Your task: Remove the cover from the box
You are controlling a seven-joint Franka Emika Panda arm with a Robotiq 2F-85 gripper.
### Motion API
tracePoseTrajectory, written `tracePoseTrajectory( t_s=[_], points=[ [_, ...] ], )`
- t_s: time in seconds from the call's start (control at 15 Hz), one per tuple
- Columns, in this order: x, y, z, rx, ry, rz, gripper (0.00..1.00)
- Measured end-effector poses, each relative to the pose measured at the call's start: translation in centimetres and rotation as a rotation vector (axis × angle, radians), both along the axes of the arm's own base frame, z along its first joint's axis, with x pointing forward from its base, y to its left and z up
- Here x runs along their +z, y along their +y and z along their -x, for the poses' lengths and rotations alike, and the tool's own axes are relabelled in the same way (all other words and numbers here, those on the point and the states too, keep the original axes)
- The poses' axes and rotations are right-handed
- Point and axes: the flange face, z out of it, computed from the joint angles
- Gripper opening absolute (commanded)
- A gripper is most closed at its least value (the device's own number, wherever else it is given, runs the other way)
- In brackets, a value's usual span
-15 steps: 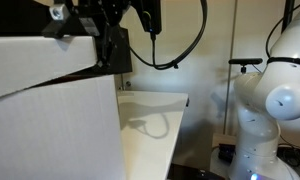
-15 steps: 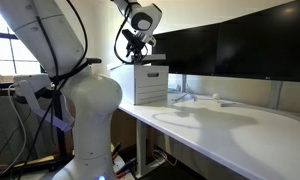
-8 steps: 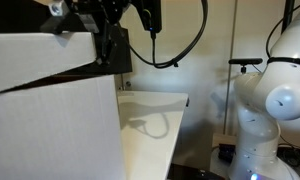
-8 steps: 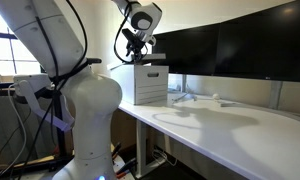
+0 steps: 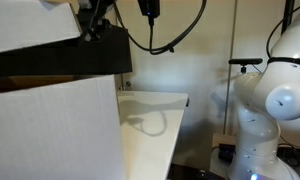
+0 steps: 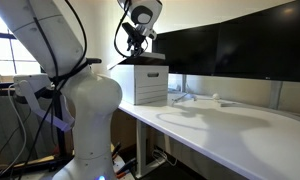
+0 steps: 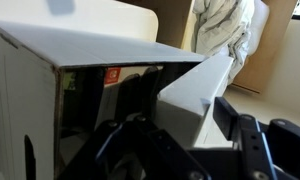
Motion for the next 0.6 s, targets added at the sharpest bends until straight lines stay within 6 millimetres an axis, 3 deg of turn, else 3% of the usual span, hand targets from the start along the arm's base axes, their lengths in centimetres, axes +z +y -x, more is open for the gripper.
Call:
tracePoseTrajectory(
  t_s=[0.33,0.6],
  points=[
    [3.3,0.6,0.2,-0.018,-0.014,-0.054,0.40],
    [4.7,0.7,0.3,-0.026,-0.016,-0.085,0.40]
  ],
)
